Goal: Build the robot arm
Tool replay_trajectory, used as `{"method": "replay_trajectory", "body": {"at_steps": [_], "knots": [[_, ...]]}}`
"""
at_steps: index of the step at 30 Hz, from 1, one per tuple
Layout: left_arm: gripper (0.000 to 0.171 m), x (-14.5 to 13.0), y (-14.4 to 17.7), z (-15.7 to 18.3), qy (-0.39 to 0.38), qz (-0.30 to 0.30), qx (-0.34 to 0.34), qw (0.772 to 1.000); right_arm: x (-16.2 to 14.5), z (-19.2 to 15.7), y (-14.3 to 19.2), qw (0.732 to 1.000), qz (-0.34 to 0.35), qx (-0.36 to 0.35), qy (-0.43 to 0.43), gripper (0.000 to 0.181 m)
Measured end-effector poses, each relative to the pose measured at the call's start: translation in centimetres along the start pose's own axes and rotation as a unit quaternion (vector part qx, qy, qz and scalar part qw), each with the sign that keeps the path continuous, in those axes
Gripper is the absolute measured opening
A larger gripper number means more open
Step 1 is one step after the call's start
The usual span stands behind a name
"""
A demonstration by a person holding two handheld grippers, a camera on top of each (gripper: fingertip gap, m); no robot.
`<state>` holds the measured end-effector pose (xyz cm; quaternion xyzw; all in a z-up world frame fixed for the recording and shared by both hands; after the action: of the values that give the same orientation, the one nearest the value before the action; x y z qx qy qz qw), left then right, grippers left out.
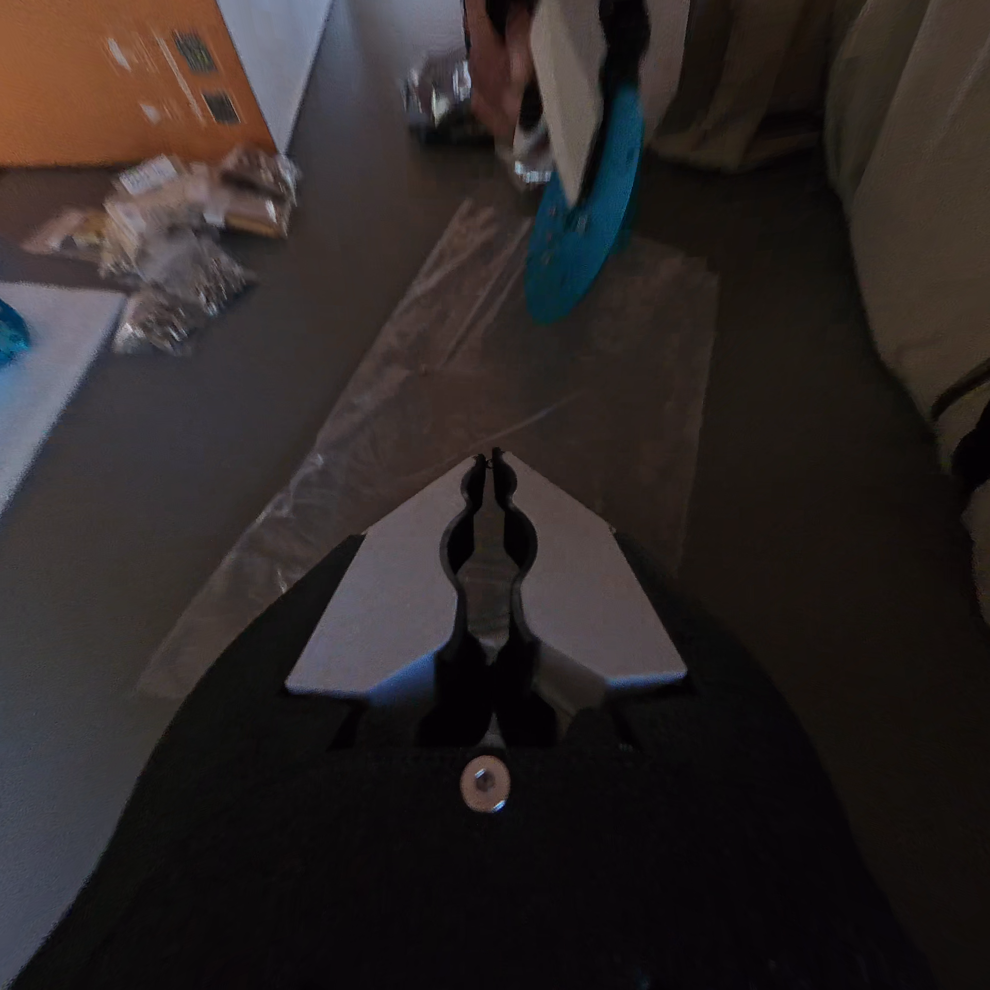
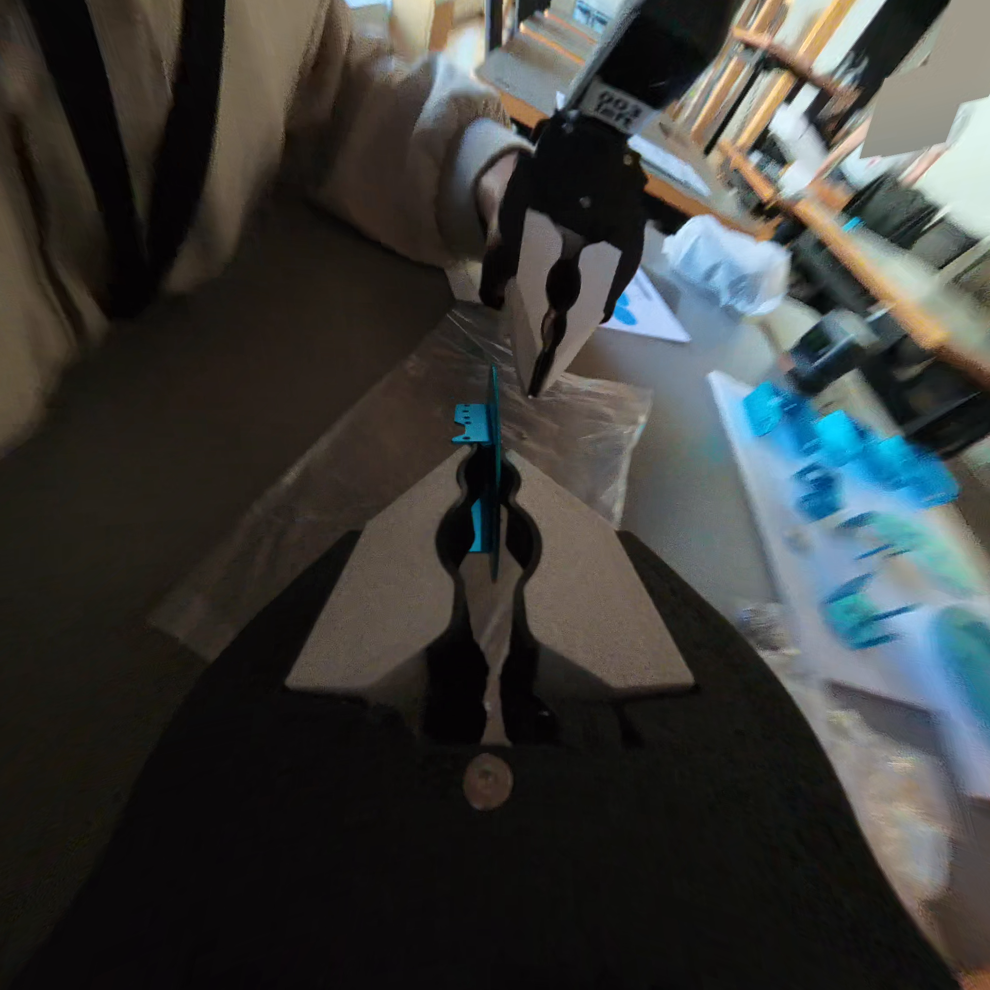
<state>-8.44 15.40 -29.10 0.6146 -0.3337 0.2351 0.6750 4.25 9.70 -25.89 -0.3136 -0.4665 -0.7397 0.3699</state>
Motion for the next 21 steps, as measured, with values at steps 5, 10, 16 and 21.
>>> {"method": "replay_trajectory", "body": {"at_steps": [5, 10, 16, 21], "knots": [[0.000, 4.3, 1.6, 0.9, -0.003, 0.086, -0.006, 0.996, -1.8, 0.1, -2.4, 0.949, -0.150, -0.131, 0.245, 0.002], [0.000, 6.0, 1.4, 1.3, -0.026, 0.053, 0.018, 0.998, -3.0, 0.0, -4.2, 0.894, -0.204, -0.180, 0.356, 0.001], [0.016, 1.6, 0.3, 3.1, 0.009, -0.065, 0.010, 0.998, -2.9, -0.1, -3.2, 0.880, -0.217, -0.209, 0.366, 0.002], [0.025, -1.0, -1.6, 7.4, 0.017, -0.114, 0.007, 0.993, -2.3, -0.1, -2.1, 0.894, -0.206, -0.206, 0.340, 0.002]]}}
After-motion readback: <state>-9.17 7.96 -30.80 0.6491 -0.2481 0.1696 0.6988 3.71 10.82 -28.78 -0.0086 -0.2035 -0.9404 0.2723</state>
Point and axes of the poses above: each gripper's, where its closed fingertips meet, y back along the fingers, x out of its top, z = x × y across the jaws, the point moved 3 cm from there along y, back along the fingers, and after that the axes turned 9 degrees about -z, right-handed, at the moved point
